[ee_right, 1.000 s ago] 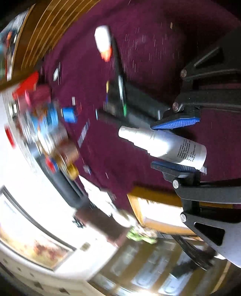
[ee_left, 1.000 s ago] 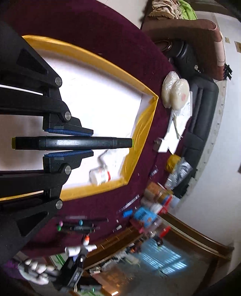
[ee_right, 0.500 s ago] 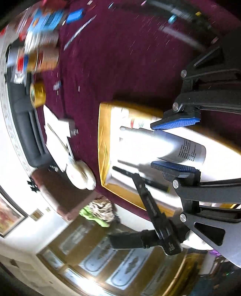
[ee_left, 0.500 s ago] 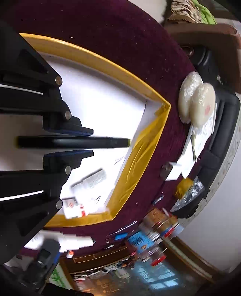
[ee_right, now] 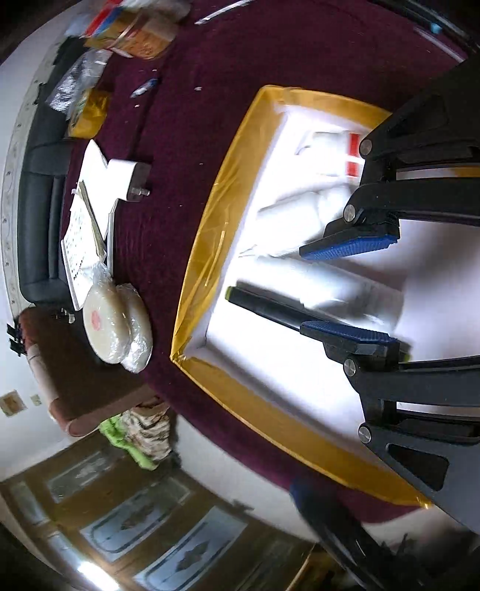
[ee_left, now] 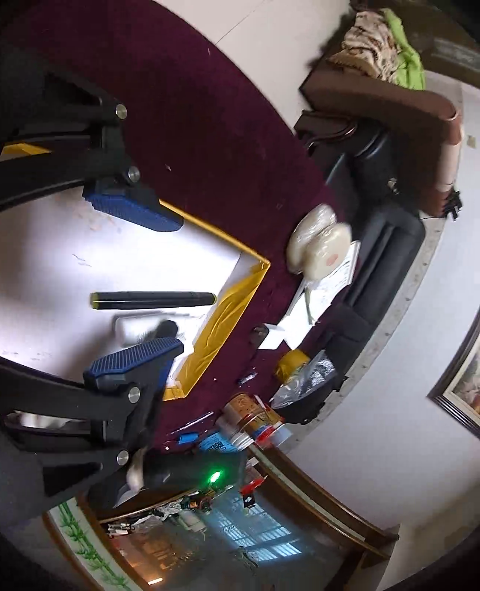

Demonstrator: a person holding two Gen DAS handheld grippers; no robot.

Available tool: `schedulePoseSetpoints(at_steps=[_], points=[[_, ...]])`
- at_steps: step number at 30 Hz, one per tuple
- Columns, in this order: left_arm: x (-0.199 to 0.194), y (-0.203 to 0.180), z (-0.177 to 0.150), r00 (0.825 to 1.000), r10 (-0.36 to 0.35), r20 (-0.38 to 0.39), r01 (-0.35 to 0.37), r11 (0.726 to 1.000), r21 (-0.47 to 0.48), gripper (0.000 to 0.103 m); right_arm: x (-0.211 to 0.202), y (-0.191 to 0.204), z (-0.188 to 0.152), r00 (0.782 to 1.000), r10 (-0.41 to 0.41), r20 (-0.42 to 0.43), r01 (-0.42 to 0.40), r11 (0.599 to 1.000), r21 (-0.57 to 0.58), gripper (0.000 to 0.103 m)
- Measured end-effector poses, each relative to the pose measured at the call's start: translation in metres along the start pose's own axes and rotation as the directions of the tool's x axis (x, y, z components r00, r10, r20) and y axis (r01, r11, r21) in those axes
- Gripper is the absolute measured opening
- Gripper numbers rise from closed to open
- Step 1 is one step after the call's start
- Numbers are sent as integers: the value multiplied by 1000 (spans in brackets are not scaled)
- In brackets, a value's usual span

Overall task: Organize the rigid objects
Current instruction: 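Move both grippers back to the pens and markers on the table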

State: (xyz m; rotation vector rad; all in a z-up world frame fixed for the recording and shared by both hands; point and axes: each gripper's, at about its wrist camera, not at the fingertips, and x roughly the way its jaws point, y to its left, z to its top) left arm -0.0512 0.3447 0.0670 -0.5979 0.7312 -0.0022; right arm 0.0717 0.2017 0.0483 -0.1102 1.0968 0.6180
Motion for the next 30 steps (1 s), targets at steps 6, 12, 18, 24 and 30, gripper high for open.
schedulePoseSetpoints(at_steps=[6, 12, 18, 24, 30], points=[[-26, 1, -17, 999, 20, 43, -20, 1000, 0, 59, -22, 0, -3, 998, -29, 64, 29, 1000, -4, 31], [-30, -29, -34, 993, 91, 74, -98, 991, 94, 60, -105, -17, -35, 946, -117, 301, 123, 992, -2, 35], [-30, -73, -54, 984, 146, 103, -166, 959, 228, 62, -186, -71, -100, 762, -324, 561, 276, 946, 171, 102], [-20, -119, -80, 982, 167, 90, -188, 915, 357, 62, -197, -162, -138, 808, -401, 432, 264, 901, 343, 102], [-13, -163, -106, 978, 190, 84, -207, 863, 461, 62, -221, -212, -177, 798, -439, 413, 253, 866, 431, 101]])
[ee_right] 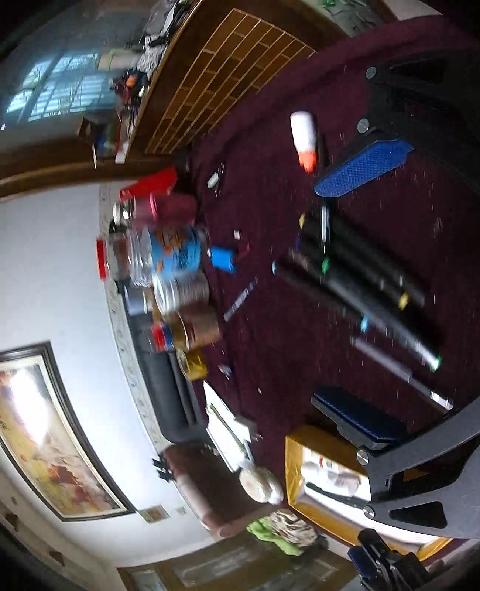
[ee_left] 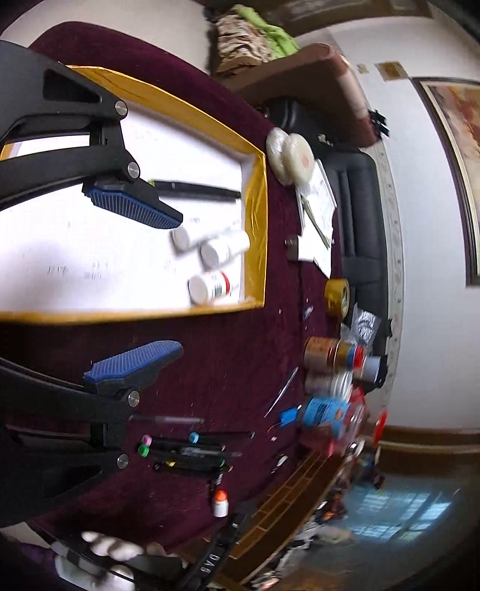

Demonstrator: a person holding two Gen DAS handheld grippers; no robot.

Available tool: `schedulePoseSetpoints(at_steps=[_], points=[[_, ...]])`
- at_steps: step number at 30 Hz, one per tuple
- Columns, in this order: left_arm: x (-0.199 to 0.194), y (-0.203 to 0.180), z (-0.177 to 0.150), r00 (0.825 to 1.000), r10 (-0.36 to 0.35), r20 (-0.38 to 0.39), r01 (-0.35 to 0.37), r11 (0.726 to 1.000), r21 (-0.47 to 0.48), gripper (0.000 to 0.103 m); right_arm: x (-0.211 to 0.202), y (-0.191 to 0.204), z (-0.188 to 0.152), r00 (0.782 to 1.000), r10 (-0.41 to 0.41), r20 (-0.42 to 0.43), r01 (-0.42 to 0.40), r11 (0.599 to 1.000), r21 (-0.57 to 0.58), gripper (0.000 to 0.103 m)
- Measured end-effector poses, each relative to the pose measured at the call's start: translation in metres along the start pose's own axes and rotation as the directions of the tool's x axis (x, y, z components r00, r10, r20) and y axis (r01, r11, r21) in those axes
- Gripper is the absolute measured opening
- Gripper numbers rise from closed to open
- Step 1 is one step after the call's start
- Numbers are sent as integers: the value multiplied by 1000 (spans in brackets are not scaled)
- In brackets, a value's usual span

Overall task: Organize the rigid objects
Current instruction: 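Move both grippers back to the pens and markers on the table, then grasp the clear ballpoint pen with the left gripper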

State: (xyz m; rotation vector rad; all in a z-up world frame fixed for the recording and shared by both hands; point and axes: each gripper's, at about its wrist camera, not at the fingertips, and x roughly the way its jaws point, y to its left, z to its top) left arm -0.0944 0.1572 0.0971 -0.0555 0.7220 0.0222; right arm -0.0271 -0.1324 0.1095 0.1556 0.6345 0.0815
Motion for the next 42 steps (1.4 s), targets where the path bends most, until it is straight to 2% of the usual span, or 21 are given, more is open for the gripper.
schedulePoseSetpoints(at_steps=[6, 9, 16, 22, 27, 31, 34, 38, 42], points=[[-2, -43, 0, 999, 32, -7, -31, 995, 92, 62, -20, -47, -1, 990, -39, 135, 26, 995, 93, 101], [-1, -59, -1, 999, 46, -11, -44, 991, 124, 62, -10, -65, 4, 996, -24, 90, 11, 990, 142, 101], [5, -82, -3, 997, 65, -37, -58, 983, 174, 62, 18, -101, 2, 999, -42, 28, 34, 967, 252, 100], [14, -95, -4, 994, 91, -58, -77, 975, 208, 62, 37, -114, -16, 999, -44, -6, 44, 963, 266, 94], [31, -108, -6, 992, 95, -88, -74, 971, 226, 62, 41, -124, -22, 999, -23, -36, 33, 957, 288, 94], [52, -123, -9, 987, 56, -152, -18, 971, 239, 62, 52, -132, -27, 996, -6, -86, 33, 947, 318, 94], [67, -131, -4, 978, -2, -209, 52, 970, 236, 62, 59, -141, -30, 993, 19, -118, 25, 932, 363, 94], [82, -142, -1, 980, 4, -198, 49, 964, 262, 62, 64, -150, -34, 989, 50, -140, 12, 910, 413, 94], [104, -152, -6, 965, -28, -259, 96, 963, 253, 62, 66, -146, -33, 988, 48, -148, 14, 919, 394, 94]])
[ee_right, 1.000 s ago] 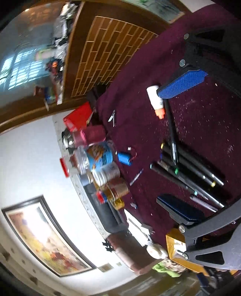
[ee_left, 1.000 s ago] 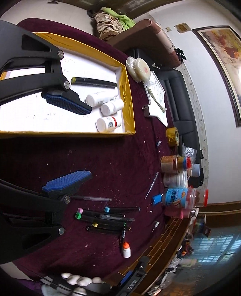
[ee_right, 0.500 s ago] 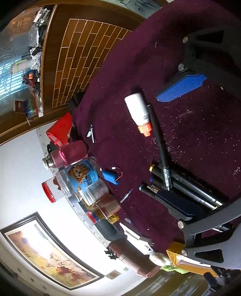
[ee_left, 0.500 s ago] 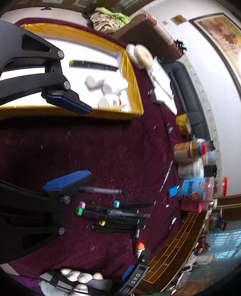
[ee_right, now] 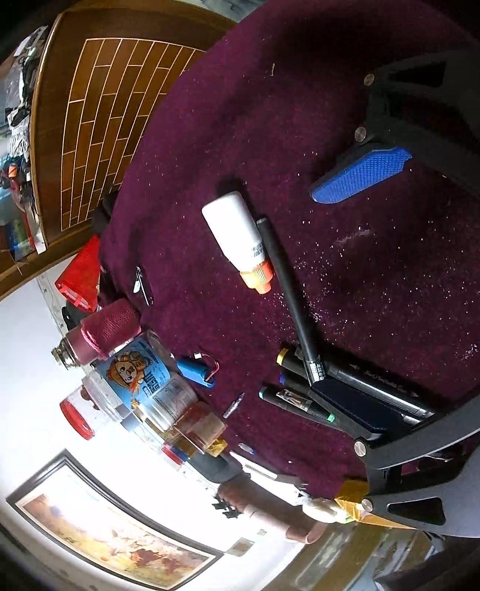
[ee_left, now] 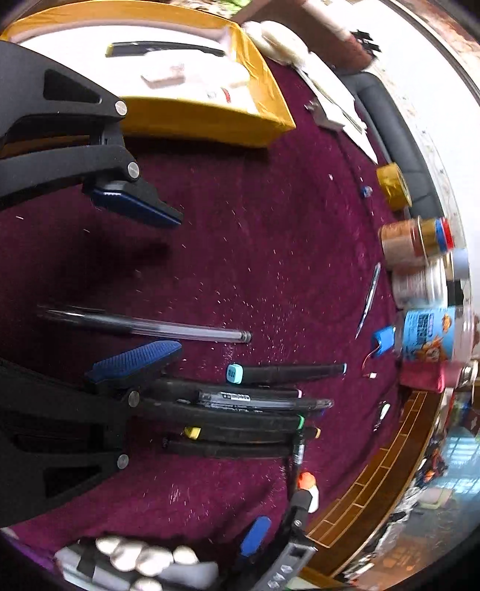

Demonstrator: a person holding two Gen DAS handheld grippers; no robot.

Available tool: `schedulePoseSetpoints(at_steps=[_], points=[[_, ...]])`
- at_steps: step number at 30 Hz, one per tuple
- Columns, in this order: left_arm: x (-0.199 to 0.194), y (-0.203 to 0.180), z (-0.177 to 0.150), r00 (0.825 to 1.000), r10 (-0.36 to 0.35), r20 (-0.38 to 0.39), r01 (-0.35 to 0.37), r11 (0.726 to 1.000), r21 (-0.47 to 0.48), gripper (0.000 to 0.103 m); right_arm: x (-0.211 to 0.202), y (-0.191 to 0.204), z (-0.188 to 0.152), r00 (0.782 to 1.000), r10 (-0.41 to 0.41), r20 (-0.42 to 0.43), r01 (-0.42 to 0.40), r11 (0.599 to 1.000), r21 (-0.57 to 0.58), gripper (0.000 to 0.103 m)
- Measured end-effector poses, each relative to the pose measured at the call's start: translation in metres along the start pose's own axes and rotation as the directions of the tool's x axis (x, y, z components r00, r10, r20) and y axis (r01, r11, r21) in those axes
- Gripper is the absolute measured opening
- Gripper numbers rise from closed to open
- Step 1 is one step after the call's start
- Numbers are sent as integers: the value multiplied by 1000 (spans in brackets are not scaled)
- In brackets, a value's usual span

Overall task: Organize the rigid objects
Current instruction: 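Grasp the clear ballpoint pen with the left gripper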

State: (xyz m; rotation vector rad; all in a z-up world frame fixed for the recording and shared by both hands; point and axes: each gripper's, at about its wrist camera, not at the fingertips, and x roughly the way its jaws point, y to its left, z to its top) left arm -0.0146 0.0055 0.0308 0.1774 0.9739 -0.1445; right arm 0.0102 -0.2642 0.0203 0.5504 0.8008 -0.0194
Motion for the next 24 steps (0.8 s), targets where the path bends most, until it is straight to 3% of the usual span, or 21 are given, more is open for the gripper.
schedulePoseSetpoints(at_steps=[1, 2, 4, 5, 6, 8, 15, 19, 21, 24], points=[[4, -3, 1, 1000, -5, -1, 5, 1000, 4, 62, 0, 1, 0, 1000, -1, -2, 1, 1000, -6, 94], [9, -6, 1, 1000, -4, 2, 4, 1000, 16, 56, 0, 2, 0, 1000, -2, -4, 2, 1000, -9, 94], [21, -11, 2, 1000, 7, 1, -8, 999, 43, 34, 0, 2, 0, 1000, -4, -5, 4, 1000, -10, 94], [21, -11, 2, 1000, -5, 28, 4, 999, 37, 18, 1, 2, 0, 1000, -6, -6, 6, 1000, -12, 94], [22, -10, 3, 999, -22, 31, 21, 999, 38, 11, 1, 2, 0, 1000, -8, -7, 8, 1000, -15, 94], [19, -7, 2, 997, -65, 32, 64, 998, 23, 8, 1, 4, 0, 1000, -15, -8, 14, 1000, -20, 94], [5, 1, -17, 994, -106, 19, 106, 994, 14, 12, 2, 6, 0, 1000, -27, -9, 27, 999, -30, 94], [8, -6, -17, 997, -57, 51, 55, 997, 46, 16, 2, 6, 0, 1000, -29, -8, 29, 999, -32, 94], [9, -11, -16, 997, -24, 75, 18, 997, 77, 11, 2, 6, 0, 1000, -30, -8, 29, 999, -32, 94], [12, -6, -15, 995, -63, 83, 57, 996, 70, 6, 2, 5, 0, 1000, -27, -6, 27, 999, -30, 94]])
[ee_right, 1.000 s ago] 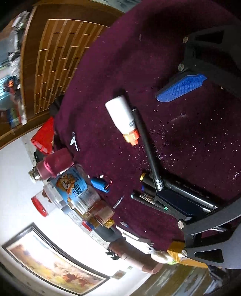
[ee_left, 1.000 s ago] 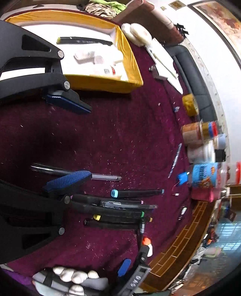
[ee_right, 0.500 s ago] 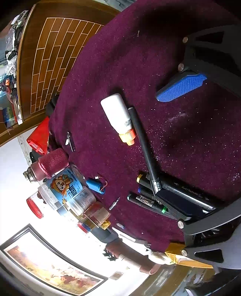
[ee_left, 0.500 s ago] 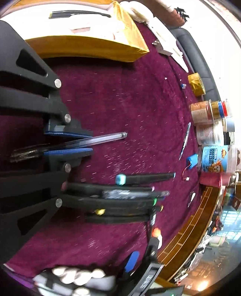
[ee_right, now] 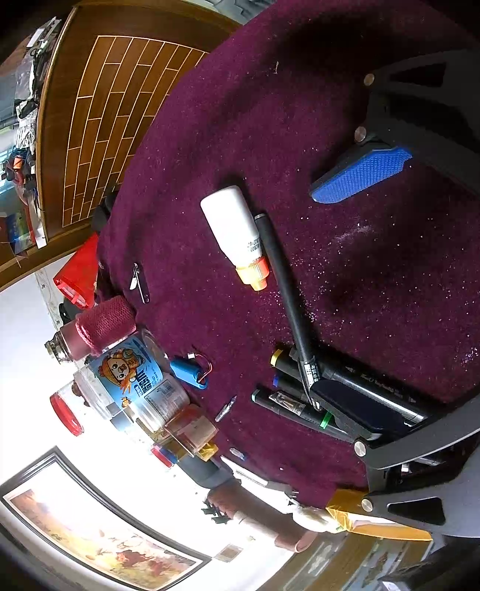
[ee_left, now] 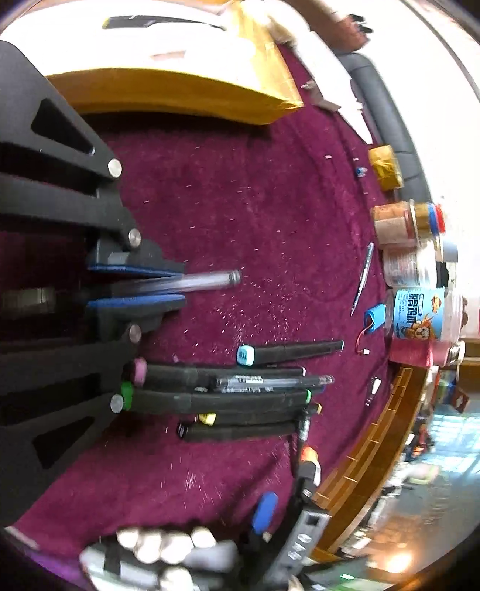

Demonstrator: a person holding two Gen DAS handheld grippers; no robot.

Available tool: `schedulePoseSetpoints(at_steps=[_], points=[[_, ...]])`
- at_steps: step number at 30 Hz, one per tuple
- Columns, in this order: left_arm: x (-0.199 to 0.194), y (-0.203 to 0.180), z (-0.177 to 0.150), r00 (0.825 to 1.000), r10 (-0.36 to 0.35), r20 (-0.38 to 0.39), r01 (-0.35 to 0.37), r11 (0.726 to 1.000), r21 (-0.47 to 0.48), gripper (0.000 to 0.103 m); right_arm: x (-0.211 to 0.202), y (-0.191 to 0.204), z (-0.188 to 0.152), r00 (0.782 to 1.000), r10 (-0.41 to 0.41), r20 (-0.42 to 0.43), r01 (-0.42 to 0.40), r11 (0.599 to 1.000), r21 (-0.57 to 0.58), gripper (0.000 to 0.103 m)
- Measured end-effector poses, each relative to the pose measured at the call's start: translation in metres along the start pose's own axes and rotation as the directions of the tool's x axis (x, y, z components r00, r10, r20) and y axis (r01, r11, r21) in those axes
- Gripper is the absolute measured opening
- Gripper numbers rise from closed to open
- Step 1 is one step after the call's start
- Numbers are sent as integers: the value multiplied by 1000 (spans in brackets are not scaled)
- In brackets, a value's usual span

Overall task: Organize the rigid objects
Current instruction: 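Grasp the clear ballpoint pen with the left gripper, then lift the clear pen with the left gripper while the right gripper grasps a black pen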

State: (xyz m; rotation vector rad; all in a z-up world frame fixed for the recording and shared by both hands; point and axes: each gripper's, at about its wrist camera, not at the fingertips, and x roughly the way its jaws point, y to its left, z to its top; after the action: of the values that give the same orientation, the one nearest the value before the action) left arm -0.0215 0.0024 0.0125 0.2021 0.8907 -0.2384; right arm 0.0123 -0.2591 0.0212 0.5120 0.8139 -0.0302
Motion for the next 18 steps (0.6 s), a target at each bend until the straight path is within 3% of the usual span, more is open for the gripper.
schedulePoseSetpoints(at_steps=[4, 9, 18], points=[[-9, 19, -5, 993, -121, 1, 121, 988, -96, 6, 0, 0, 0, 1000, 1, 2, -1, 1000, 3, 94], [-42, 35, -13, 977, -190, 100, 204, 966, -157, 6, -1, -3, 1, 1000, 16, 5, -16, 1000, 17, 94], [-98, 79, -23, 922, -283, 265, 344, 912, -224, 6, -17, 0, 1, 1000, 5, 14, -5, 1000, -16, 90]])
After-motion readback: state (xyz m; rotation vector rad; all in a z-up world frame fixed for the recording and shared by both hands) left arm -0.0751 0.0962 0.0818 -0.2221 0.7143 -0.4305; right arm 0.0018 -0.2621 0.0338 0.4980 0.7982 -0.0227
